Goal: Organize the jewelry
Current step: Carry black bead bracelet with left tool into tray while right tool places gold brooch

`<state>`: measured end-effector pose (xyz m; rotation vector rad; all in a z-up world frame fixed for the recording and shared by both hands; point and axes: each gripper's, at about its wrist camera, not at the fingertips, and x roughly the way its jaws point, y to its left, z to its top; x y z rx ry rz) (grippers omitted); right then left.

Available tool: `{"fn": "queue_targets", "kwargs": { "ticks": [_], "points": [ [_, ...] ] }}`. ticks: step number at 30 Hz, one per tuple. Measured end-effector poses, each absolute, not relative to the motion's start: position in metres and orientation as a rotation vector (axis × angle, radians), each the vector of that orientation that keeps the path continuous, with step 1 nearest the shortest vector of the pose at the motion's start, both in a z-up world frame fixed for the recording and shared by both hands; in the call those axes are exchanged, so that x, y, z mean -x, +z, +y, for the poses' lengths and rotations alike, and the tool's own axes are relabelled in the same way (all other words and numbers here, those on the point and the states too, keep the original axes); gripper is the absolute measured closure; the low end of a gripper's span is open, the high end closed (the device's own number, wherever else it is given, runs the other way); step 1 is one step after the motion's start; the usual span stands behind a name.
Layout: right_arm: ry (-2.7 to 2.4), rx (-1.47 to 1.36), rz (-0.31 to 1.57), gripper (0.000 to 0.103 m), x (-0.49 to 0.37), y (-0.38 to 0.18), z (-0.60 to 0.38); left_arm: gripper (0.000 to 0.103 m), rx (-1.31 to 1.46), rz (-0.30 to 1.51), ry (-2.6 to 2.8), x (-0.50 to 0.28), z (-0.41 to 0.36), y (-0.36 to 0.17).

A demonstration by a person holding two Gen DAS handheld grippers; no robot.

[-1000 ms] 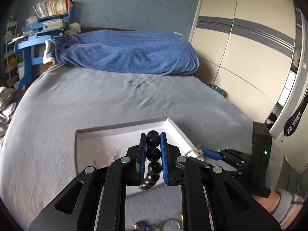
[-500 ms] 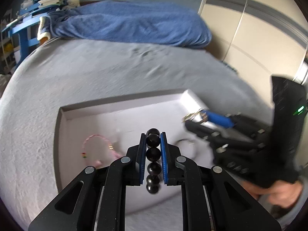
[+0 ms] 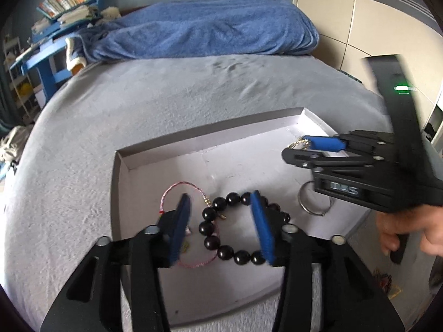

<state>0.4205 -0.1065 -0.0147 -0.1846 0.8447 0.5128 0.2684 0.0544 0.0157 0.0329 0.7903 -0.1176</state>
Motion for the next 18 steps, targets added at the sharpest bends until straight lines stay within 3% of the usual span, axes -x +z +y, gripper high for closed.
{"fn": "queue_targets", "kwargs": {
  "ticks": [7, 8, 10, 18],
  "points": [
    [0.488, 0.241, 0.879, 0.060, -0.423, -0.026, -0.102, 0.032, -0.030, 0.722, -0.121, -0.240, 0.056, 0.031],
    [0.483, 0.246, 0.876, 0.058, -0.421, -0.026, -0.102, 0.031, -0.022, 0.715, -0.122, -0.237, 0.057, 0.033],
    [0.484, 0.254, 0.860, 0.042, -0.416, -0.023, -0.102, 0.030, -0.005, 0.702, -0.124, -0.228, 0.059, 0.039],
    [0.507, 0.266, 0.759, 0.031, -0.374, -0.005, -0.111, 0.021, 0.023, 0.669, -0.113, -0.200, 0.064, 0.051]
  ]
}}
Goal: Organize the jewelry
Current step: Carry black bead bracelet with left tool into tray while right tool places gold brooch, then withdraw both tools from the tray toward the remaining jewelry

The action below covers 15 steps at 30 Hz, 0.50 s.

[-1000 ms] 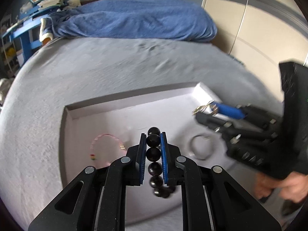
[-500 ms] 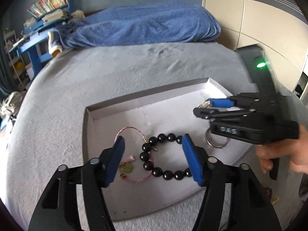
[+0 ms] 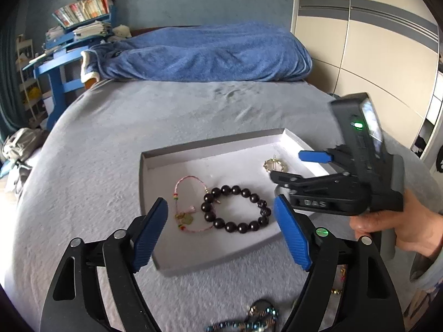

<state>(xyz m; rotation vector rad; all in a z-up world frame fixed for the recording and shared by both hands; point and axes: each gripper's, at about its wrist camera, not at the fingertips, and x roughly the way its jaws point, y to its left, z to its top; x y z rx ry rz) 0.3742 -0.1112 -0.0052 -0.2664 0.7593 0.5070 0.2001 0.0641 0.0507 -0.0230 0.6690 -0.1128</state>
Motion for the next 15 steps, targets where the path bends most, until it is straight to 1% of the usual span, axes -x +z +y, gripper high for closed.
{"fn": "queue_targets", "kwargs": {
  "ticks": [1, 2, 6, 15],
  "points": [
    [0.507, 0.257, 0.742, 0.028, -0.367, -0.002, -0.115, 0.020, 0.026, 0.664, -0.109, -0.196, 0.065, 0.051],
    [0.508, 0.247, 0.725, 0.027, -0.360, 0.001, -0.119, 0.017, 0.028, 0.657, -0.101, -0.191, 0.067, 0.052],
    [0.504, 0.199, 0.682, 0.025, -0.331, 0.009, -0.140, 0.012, 0.047, 0.651, -0.074, -0.175, 0.073, 0.049],
    [0.449, 0.106, 0.646, 0.021, -0.266, 0.009, -0.195, 0.009, 0.087, 0.646, -0.004, -0.138, 0.087, 0.031]
  ]
}}
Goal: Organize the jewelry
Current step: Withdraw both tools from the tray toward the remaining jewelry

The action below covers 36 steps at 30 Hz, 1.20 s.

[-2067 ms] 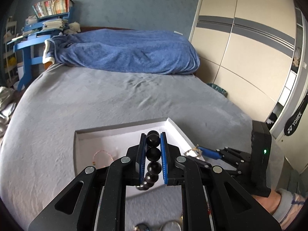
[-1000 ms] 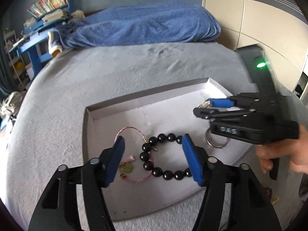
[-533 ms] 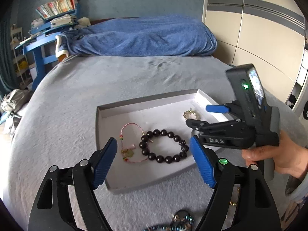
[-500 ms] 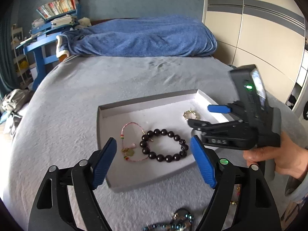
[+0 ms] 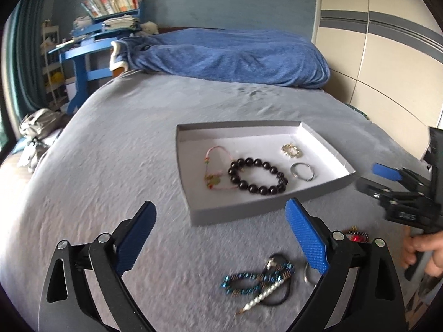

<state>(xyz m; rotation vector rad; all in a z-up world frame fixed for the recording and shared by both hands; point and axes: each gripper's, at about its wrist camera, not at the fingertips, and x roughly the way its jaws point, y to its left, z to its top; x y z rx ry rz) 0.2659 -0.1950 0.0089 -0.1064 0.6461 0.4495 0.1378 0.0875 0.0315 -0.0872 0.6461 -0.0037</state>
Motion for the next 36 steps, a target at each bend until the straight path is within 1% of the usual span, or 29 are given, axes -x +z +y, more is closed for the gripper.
{"fn": "queue_targets", "kwargs": {
  "ticks": [4, 12, 17, 22, 28, 32, 34, 36],
  "points": [
    [0.432, 0.065, 0.646, 0.019, -0.244, 0.005, -0.212, 0.008, 0.093, 0.643, 0.000, -0.124, 0.089, 0.023],
    [0.393, 0.045, 0.661, 0.019, -0.220, -0.013, -0.232, 0.008, 0.077, 0.674, -0.014, -0.106, 0.085, -0.001],
    [0.388, 0.025, 0.652, 0.019, -0.208, -0.022, -0.238, 0.008, 0.077, 0.666, -0.027, -0.100, 0.082, -0.004],
    [0.399, -0.007, 0.618, 0.019, -0.193, -0.023, -0.244, 0.008, 0.071, 0.695, -0.035, -0.094, 0.079, -0.013],
    [0.425, 0.044, 0.620, 0.019, -0.188, -0.024, -0.234, 0.008, 0.037, 0.687, -0.065, -0.092, 0.071, -0.013],
    [0.428, 0.048, 0.620, 0.019, -0.186, -0.024, -0.233, 0.011, 0.025, 0.688, -0.091, -0.092, 0.067, -0.013],
    [0.425, 0.047, 0.623, 0.019, -0.186, -0.024, -0.232, 0.014, 0.017, 0.689, -0.105, -0.093, 0.064, -0.013],
    [0.426, 0.048, 0.625, 0.019, -0.186, -0.024, -0.231, 0.021, 0.002, 0.705, -0.127, -0.095, 0.060, -0.014]
  ]
}}
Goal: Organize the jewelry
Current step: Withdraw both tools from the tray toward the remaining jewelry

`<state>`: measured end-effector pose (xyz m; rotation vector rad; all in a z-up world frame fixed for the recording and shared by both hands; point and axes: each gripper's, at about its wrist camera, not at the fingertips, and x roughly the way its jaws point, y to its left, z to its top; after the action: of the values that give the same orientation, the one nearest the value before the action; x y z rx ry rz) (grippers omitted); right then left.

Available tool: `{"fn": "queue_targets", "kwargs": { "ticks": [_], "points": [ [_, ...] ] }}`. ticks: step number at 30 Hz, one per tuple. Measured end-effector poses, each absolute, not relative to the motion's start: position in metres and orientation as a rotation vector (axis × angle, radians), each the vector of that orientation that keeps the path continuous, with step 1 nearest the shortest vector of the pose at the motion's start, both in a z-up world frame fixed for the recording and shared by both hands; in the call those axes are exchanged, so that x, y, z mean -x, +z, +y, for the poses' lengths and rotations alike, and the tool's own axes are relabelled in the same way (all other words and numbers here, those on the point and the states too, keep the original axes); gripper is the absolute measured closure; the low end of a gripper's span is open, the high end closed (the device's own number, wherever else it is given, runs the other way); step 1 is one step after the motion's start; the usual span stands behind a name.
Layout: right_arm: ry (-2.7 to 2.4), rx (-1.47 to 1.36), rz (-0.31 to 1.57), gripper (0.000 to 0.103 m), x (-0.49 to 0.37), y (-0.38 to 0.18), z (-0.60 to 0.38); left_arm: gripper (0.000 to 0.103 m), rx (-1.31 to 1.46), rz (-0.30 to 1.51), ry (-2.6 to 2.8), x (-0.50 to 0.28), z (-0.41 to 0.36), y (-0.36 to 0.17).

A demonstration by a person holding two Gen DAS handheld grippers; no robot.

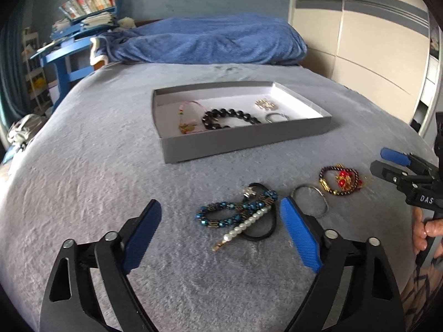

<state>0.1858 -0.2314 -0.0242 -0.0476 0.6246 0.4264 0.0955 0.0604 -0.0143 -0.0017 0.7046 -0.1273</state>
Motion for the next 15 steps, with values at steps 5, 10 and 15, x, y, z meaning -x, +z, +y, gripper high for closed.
{"fn": "queue_targets", "kwargs": {
  "ticks": [5, 10, 15],
  "points": [
    [0.432, 0.051, 0.631, 0.019, -0.187, -0.024, -0.230, 0.037, -0.062, 0.764, -0.186, -0.108, 0.046, -0.019],
    [0.434, 0.040, 0.636, 0.019, -0.189, -0.024, -0.232, 0.048, -0.152, 0.818, -0.224, -0.123, 0.029, -0.025],
    [0.440, 0.050, 0.637, 0.019, -0.190, -0.025, -0.232, 0.095, -0.111, 0.826, -0.221, -0.134, 0.032, -0.024]
  ]
}}
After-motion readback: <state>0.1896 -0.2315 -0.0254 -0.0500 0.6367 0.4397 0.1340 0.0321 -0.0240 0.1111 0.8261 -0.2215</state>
